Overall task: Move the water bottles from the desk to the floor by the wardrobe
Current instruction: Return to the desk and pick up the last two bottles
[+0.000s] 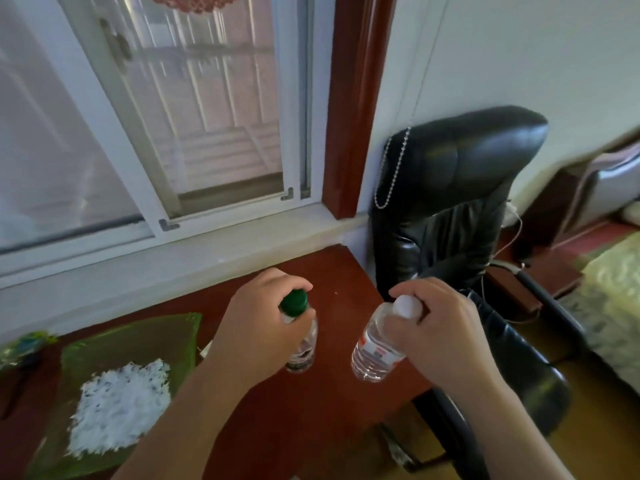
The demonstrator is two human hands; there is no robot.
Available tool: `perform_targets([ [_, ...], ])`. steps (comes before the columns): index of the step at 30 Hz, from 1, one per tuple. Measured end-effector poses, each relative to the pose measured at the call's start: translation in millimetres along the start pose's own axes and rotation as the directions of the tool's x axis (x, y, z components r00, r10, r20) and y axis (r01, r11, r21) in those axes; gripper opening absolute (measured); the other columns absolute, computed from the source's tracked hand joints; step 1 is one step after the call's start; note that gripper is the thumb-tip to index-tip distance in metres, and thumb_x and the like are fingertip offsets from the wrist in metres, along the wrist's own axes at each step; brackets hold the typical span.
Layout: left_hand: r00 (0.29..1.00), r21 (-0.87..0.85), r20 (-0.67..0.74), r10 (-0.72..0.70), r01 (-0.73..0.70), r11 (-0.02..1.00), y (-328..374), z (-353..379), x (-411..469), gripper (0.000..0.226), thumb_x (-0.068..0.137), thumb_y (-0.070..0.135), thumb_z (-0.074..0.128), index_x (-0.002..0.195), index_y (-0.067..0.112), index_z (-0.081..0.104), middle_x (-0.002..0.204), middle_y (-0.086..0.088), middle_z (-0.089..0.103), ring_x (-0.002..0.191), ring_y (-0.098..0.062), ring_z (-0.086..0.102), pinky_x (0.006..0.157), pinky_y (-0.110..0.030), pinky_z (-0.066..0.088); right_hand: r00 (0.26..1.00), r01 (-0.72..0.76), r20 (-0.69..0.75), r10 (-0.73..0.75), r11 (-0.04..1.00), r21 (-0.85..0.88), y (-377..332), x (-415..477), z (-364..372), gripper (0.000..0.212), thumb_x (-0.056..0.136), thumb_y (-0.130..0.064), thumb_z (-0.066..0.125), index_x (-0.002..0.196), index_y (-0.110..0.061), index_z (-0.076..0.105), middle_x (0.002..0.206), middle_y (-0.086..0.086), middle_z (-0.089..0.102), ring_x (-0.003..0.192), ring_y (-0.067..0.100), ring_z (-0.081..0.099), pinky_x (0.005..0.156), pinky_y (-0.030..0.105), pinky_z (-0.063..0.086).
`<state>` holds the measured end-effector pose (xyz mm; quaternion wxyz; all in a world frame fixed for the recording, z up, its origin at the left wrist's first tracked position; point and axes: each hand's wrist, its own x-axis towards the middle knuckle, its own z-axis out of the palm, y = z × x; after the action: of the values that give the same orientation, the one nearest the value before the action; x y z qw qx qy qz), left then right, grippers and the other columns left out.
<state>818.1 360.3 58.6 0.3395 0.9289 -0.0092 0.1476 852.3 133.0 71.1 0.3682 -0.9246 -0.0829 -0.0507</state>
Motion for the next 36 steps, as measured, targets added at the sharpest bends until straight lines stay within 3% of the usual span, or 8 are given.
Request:
perform_targets([
  [4, 0.995, -0.031, 0.046, 0.092, -0.091, 0.995, 43.9, 15.0, -17.0, 0.026, 0.077, 0.020, 0.075, 0.102, 0.025, 0.070, 0.097, 0.019, 0.062, 0.093, 0.003, 0.057, 0.078, -0.007, 0.040, 0.996, -0.004, -0.086, 0.005, 1.000, 0.007, 19.0, -38.3, -41.6, 0.031, 0.070, -0.019, 0.077, 0.093, -0.036, 0.065, 0.085, -0.022, 0.060, 0.088, -0.009, 0.054, 0.062, 0.012, 0.042],
  [10, 0.973, -0.096, 0.119, 0.196, -0.185, 0.978, 124.0, 57.6, -51.4, 0.027, 0.076, 0.019, 0.076, 0.101, 0.026, 0.071, 0.095, 0.020, 0.061, 0.091, 0.003, 0.058, 0.074, -0.007, 0.040, 0.984, -0.062, -0.172, 0.054, 0.997, -0.043, 67.7, -107.3, -109.5, 0.028, 0.071, -0.019, 0.075, 0.095, -0.031, 0.068, 0.087, -0.021, 0.061, 0.084, -0.005, 0.057, 0.063, 0.010, 0.041],
  [14, 0.945, -0.134, 0.169, 0.281, -0.260, 0.956, 185.4, 96.2, -79.3, 0.028, 0.075, 0.019, 0.077, 0.102, 0.025, 0.072, 0.094, 0.017, 0.063, 0.087, -0.001, 0.060, 0.074, -0.013, 0.042, 0.973, -0.143, -0.191, 0.131, 0.989, -0.048, 106.5, -159.2, -158.8, 0.028, 0.074, -0.019, 0.073, 0.100, -0.028, 0.068, 0.091, -0.020, 0.060, 0.084, -0.002, 0.056, 0.066, 0.016, 0.043],
  [19, 0.884, -0.200, 0.233, 0.404, -0.363, 0.910, 264.2, 145.2, -111.1, 0.028, 0.074, 0.017, 0.080, 0.101, 0.020, 0.073, 0.091, 0.014, 0.063, 0.085, -0.002, 0.060, 0.073, -0.007, 0.040, 0.936, -0.247, -0.275, 0.221, 0.967, -0.065, 157.1, -223.6, -217.2, 0.025, 0.076, -0.020, 0.073, 0.097, -0.031, 0.068, 0.089, -0.021, 0.060, 0.081, 0.000, 0.056, 0.062, 0.013, 0.038],
  [29, 0.635, -0.445, 0.401, 0.660, -0.495, 0.746, 412.8, 255.5, -135.6, 0.030, 0.076, 0.020, 0.081, 0.105, 0.021, 0.072, 0.095, 0.016, 0.064, 0.090, 0.000, 0.061, 0.078, -0.014, 0.049, 0.752, -0.466, -0.553, 0.358, 0.883, -0.063, 243.4, -324.9, -320.8, 0.024, 0.073, -0.020, 0.077, 0.095, -0.024, 0.071, 0.085, -0.019, 0.062, 0.075, -0.001, 0.058, 0.061, 0.009, 0.039],
  [36, 0.407, -0.584, 0.419, 0.812, -0.564, 0.584, 502.4, 348.9, -135.9, 0.029, 0.073, 0.018, 0.083, 0.100, 0.021, 0.073, 0.092, 0.015, 0.062, 0.083, -0.003, 0.060, 0.072, -0.012, 0.047, 0.535, -0.657, -0.702, 0.471, 0.754, 0.004, 302.9, -364.3, -377.5, 0.027, 0.066, -0.017, 0.075, 0.092, -0.024, 0.072, 0.086, -0.020, 0.064, 0.079, -0.002, 0.060, 0.066, 0.011, 0.043],
])
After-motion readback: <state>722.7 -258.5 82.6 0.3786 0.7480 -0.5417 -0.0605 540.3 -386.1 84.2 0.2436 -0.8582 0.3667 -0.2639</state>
